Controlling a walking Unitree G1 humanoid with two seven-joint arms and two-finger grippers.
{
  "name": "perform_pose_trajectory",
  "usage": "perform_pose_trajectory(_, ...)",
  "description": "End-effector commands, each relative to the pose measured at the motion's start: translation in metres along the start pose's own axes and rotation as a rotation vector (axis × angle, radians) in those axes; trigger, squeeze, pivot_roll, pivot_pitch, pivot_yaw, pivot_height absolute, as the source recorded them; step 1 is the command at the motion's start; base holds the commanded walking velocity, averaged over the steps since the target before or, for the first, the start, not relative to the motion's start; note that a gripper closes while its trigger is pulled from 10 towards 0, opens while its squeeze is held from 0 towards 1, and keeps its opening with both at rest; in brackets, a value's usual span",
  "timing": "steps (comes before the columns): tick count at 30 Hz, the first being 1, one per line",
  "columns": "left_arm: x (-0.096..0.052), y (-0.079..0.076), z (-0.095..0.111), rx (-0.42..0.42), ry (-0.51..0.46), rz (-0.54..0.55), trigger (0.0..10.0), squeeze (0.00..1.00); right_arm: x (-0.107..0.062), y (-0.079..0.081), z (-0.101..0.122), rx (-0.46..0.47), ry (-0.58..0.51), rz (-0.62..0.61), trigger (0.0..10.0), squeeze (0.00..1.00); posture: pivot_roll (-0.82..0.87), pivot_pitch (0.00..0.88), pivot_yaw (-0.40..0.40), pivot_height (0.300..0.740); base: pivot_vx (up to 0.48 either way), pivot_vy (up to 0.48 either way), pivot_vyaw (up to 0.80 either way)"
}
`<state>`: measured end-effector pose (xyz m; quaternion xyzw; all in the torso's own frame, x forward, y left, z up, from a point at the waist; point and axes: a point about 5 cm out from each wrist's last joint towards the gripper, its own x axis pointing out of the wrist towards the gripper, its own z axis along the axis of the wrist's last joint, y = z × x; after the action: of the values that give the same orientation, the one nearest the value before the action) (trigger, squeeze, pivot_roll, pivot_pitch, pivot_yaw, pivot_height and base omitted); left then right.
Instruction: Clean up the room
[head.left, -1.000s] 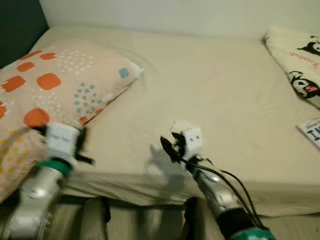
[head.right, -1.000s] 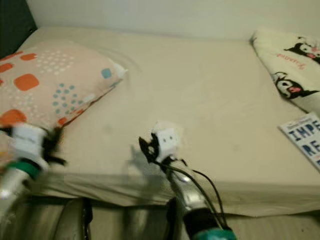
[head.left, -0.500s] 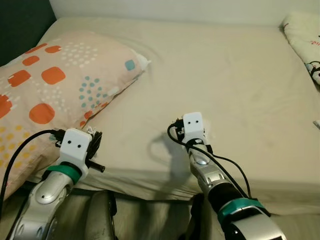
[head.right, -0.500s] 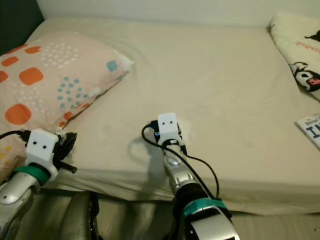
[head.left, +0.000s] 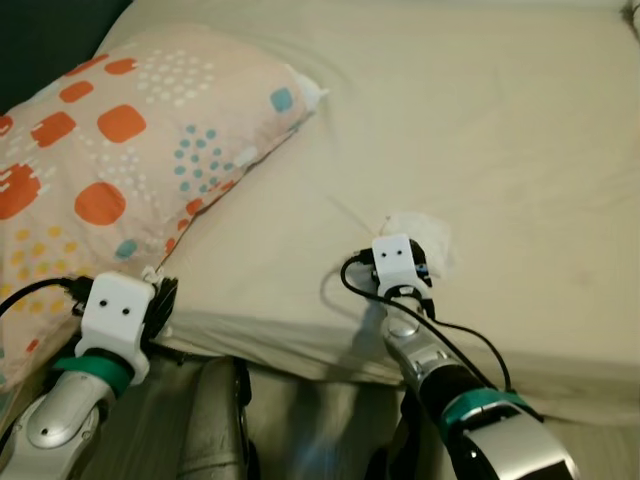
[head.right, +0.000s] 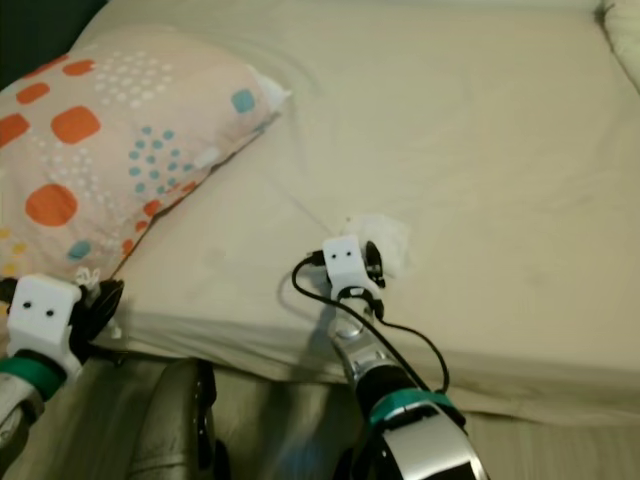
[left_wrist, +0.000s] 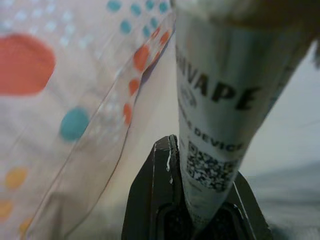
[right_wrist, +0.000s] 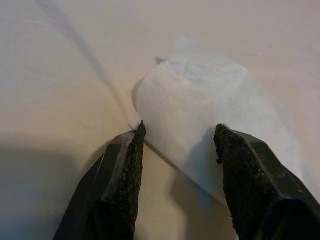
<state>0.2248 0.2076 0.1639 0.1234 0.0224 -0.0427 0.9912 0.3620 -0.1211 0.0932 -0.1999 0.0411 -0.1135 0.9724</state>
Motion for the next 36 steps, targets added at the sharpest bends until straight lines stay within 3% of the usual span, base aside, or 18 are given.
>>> perform_pose_trajectory(1, -0.004, 0.003, 0.0, -0.004, 0.012, 0.028, 10.0, 0.0, -0.014, 0.0, -0.038, -0.077, 0.155, -0.024, 10.0, 0.0, 0.48, 0.328, 0.087, 0.52, 0.0, 0.0, 0.0)
perform_pose_trajectory(3, -0.004, 0.003, 0.001, -0.004, 0.011, 0.033, 10.0, 0.0, -0.013, -0.005, -0.038, -0.068, 0.159, -0.068, 10.0, 0.0, 0.48, 0.33, 0.089, 0.52, 0.0, 0.0, 0.0)
perform_pose_trajectory(5, -0.007, 0.003, 0.002, -0.005, 0.021, 0.045, 10.0, 0.0, -0.008, -0.022, -0.041, -0.025, 0.179, -0.176, 10.0, 0.0, 0.48, 0.316, 0.088, 0.52, 0.0, 0.0, 0.0)
perform_pose_trajectory(11, -0.005, 0.004, 0.0, -0.011, 0.032, 0.049, 10.0, 0.0, -0.006, -0.039, -0.052, -0.005, 0.224, -0.235, 10.0, 0.0, 0.45, 0.296, 0.095, 0.52, 0.0, 0.0, 0.0)
perform_pose_trajectory(16, 0.002, 0.003, 0.003, -0.013, 0.017, 0.044, 10.0, 0.0, -0.006, -0.05, -0.059, 0.062, 0.275, -0.301, 10.0, 0.0, 0.44, 0.289, 0.1, 0.52, 0.0, 0.0, 0.0)
perform_pose_trajectory(17, 0.003, 0.004, 0.003, -0.013, 0.017, 0.044, 10.0, 0.0, -0.006, -0.055, -0.06, 0.068, 0.281, -0.324, 9.6, 0.0, 0.43, 0.283, 0.105, 0.52, 0.0, 0.0, 0.0)
perform_pose_trajectory(18, 0.004, 0.004, 0.004, -0.012, 0.017, 0.045, 10.0, 0.0, -0.005, -0.06, -0.062, 0.074, 0.289, -0.345, 6.8, 0.0, 0.43, 0.283, 0.105, 0.52, 0.0, 0.0, 0.0)
perform_pose_trajectory(19, 0.004, 0.004, 0.004, -0.012, 0.017, 0.045, 10.0, 0.0, -0.005, -0.06, -0.062, 0.074, 0.289, -0.345, 6.8, 0.0, 0.43, 0.283, 0.105, 0.52, 0.0, 0.0, 0.0)
perform_pose_trajectory(20, 0.004, 0.004, 0.003, -0.012, 0.019, 0.046, 10.0, 0.0, -0.005, -0.064, -0.064, 0.075, 0.294, -0.359, 4.1, 0.0, 0.42, 0.281, 0.109, 0.52, 0.0, 0.0, 0.0)
perform_pose_trajectory(21, 0.004, 0.004, 0.003, -0.012, 0.019, 0.046, 10.0, 0.0, -0.005, -0.064, -0.064, 0.075, 0.294, -0.359, 4.1, 0.0, 0.42, 0.281, 0.109, 0.52, 0.0, 0.0, 0.0)
perform_pose_trajectory(22, 0.004, 0.005, 0.003, -0.012, 0.021, 0.047, 10.0, 0.0, -0.005, -0.068, -0.065, 0.077, 0.298, -0.369, 0.0, 0.0, 0.42, 0.281, 0.109, 0.52, 0.0, 0.0, 0.0)
perform_pose_trajectory(29, 0.006, 0.005, 0.002, -0.014, 0.027, 0.053, 10.0, 0.0, -0.004, -0.079, -0.072, 0.152, 0.346, -0.4, 0.0, 0.0, 0.42, 0.276, 0.108, 0.52, 0.0, 0.0, 0.0)
perform_pose_trajectory(32, 0.01, 0.005, -0.001, -0.019, 0.027, 0.059, 10.0, 0.0, -0.003, -0.08, -0.076, 0.322, 0.399, -0.37, 0.0, 0.0, 0.4, 0.261, 0.092, 0.52, 0.0, 0.0, 0.0)
perform_pose_trajectory(35, 0.011, 0.005, -0.001, -0.021, 0.027, 0.06, 10.0, 0.0, -0.003, -0.079, -0.075, 0.353, 0.402, -0.36, 0.0, 0.0, 0.4, 0.261, 0.092, 0.52, 0.0, 0.0, 0.0)
perform_pose_trajectory(36, 0.013, 0.003, -0.004, -0.019, 0.025, 0.055, 10.0, 0.0, -0.001, -0.075, -0.072, 0.44, 0.385, -0.312, 0.0, 0.0, 0.37, 0.224, 0.071, 0.52, 0.0, 0.0, 0.0)
